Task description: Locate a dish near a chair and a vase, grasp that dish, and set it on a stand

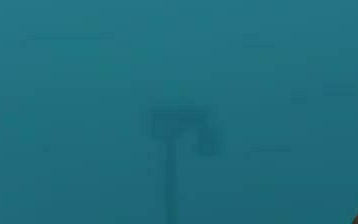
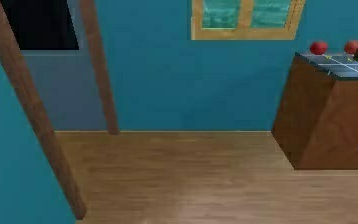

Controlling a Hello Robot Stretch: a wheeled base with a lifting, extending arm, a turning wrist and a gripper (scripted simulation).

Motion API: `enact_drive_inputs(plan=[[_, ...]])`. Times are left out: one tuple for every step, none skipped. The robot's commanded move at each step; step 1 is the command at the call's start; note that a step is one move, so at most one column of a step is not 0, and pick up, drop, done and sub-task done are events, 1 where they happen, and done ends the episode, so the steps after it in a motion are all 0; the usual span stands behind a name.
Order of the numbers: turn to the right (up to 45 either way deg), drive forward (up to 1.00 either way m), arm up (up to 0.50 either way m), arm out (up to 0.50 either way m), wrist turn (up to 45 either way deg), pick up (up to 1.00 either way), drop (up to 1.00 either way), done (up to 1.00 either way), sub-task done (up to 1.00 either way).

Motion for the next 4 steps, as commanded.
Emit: enact_drive_inputs(plan=[[45.0, 0.00, 0.00, 0.00, 0.0, 0.00, 0.00, 0.00, 0.00], [45.0, 0.00, 0.00, 0.00, 0.0, 0.00, 0.00, 0.00, 0.00], [45.0, 0.00, 0.00, 0.00, 0.0, 0.00, 0.00, 0.00, 0.00], [0.0, 1.00, 0.00, 0.00, 0.0, 0.00, 0.00, 0.00, 0.00]])
